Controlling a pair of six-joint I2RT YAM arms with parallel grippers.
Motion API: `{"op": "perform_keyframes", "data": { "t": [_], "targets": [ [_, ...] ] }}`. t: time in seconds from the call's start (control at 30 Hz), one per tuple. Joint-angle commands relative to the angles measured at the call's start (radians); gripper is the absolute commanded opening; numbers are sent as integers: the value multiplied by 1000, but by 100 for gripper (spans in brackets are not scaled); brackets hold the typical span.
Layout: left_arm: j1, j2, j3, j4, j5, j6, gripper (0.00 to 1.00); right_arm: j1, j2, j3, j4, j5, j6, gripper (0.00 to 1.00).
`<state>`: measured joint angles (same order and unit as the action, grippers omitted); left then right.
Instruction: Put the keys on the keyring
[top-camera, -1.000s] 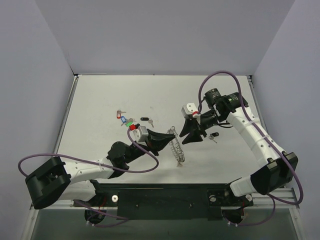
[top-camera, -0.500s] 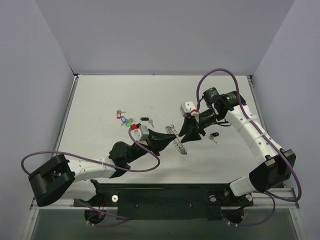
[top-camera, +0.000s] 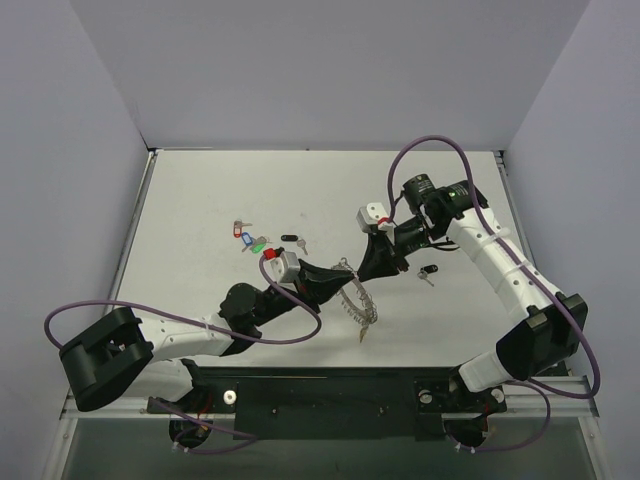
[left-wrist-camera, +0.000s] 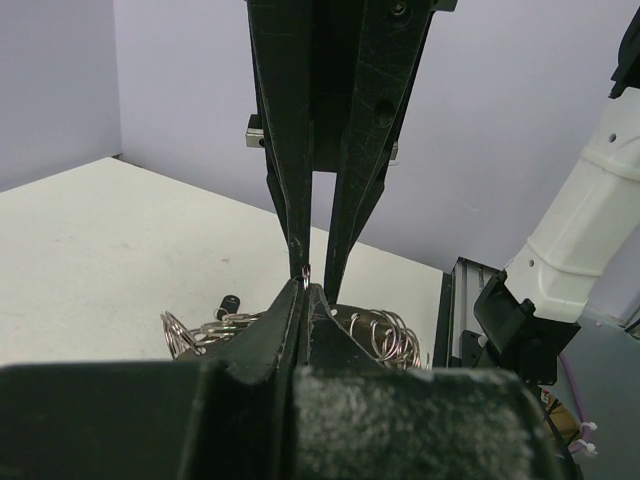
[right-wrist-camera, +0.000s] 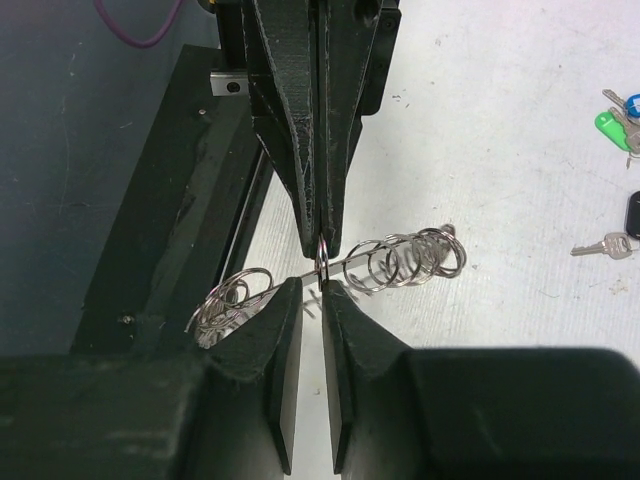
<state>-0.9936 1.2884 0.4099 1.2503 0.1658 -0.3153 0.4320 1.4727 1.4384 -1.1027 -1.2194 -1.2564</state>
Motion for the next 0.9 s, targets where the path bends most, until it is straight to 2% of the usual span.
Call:
{"op": "perform_keyframes", "data": {
  "t": [0.0, 0.67, 0.87],
  "targets": [
    [3, -4, 20, 133, 1, -16, 0, 25, 14, 30, -23, -60, -1, 9],
    [1, 12, 21, 144, 6, -28, 0, 34, 29, 31, -26, -88, -5, 9],
    [0, 17, 13, 155, 1, -31, 0, 42, 31, 28, -26, -91, -3, 3]
  ]
}}
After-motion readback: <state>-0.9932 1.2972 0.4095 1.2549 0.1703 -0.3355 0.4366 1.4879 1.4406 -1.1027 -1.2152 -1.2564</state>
